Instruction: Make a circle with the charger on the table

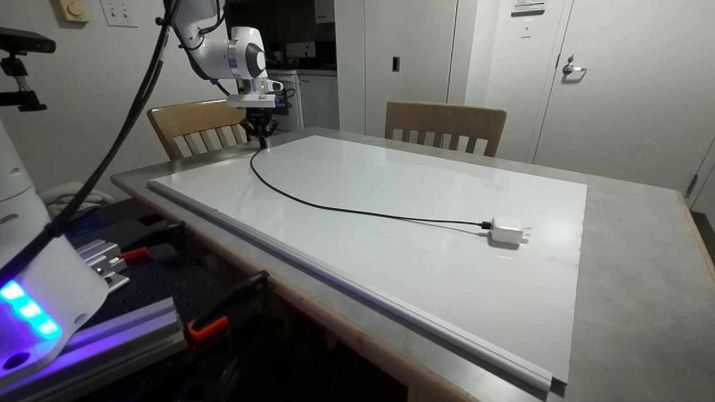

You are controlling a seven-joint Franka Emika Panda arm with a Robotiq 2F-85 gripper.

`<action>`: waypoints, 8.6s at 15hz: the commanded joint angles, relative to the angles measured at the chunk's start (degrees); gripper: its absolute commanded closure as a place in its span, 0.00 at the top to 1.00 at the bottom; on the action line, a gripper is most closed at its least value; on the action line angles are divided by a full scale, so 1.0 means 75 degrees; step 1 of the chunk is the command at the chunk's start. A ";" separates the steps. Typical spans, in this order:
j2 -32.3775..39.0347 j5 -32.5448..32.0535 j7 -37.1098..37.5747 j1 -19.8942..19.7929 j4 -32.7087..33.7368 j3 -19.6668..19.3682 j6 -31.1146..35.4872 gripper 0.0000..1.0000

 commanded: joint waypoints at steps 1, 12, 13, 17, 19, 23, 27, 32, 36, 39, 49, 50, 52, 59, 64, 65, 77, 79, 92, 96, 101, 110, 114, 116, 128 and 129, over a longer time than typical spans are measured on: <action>0.0112 -0.0014 0.0067 0.0044 0.0181 -0.0047 -0.0055 0.01; -0.0622 -0.0111 0.1603 0.0155 -0.0133 -0.0670 -0.0796 0.01; -0.0707 -0.0102 0.1875 0.0169 -0.0208 -0.0733 -0.0835 0.01; -0.1146 -0.0099 0.3203 0.0287 -0.0818 -0.1026 -0.1283 0.01; -0.0728 -0.0024 0.2945 0.0170 -0.0244 -0.0849 -0.1249 0.05; -0.0919 -0.0024 0.3237 0.0225 -0.0531 -0.0900 -0.1437 0.05; -0.0919 -0.0024 0.3241 0.0225 -0.0545 -0.0915 -0.1444 0.05; -0.0919 -0.0024 0.3242 0.0226 -0.0546 -0.0916 -0.1450 0.05; -0.0919 -0.0024 0.3242 0.0226 -0.0546 -0.0916 -0.1452 0.05; -0.1063 0.0014 0.3450 0.0185 -0.0801 -0.0986 -0.1520 0.01; -0.1723 0.0452 0.6045 0.0055 -0.2333 -0.1462 -0.2081 0.01; -0.1836 0.0509 0.6412 0.0035 -0.2602 -0.1488 -0.2042 0.01; -0.2108 0.0661 0.7173 -0.0031 -0.3149 -0.1482 -0.1831 0.01; -0.1809 0.0392 0.7486 0.0026 -0.2617 -0.1416 -0.2242 0.01; -0.1714 0.0167 0.9261 0.0016 -0.2615 -0.1834 -0.2760 0.01; -0.1753 0.0161 0.9621 -0.0041 -0.2737 -0.1901 -0.2710 0.01; -0.1823 0.0148 1.1894 -0.0428 -0.2878 -0.1899 -0.2789 0.01; -0.1810 0.0080 1.2284 -0.0403 -0.2891 -0.1966 -0.2780 0.01; -0.3859 -0.0526 1.4515 -0.1099 -0.6064 -0.2418 -0.0671 0.01; -0.3797 -0.0562 1.5071 -0.1315 -0.6158 -0.2353 -0.0615 0.05; -0.4209 -0.0610 1.5396 -0.1417 -0.6854 -0.2353 -0.0265 0.01; -0.3934 -0.1511 1.7698 -0.1441 -0.6542 -0.3100 0.0413 0.01; -0.4128 -0.1541 1.8679 -0.1654 -0.7006 -0.3290 0.0738 0.01; -0.4251 -0.1453 1.9471 -0.1749 -0.7402 -0.3425 0.1065 0.01; -0.4260 0.0669 2.0191 0.0546 -0.9089 -0.6135 0.2728 0.37; -0.4292 0.0659 2.0194 0.0786 -0.9124 -0.6296 0.2722 0.43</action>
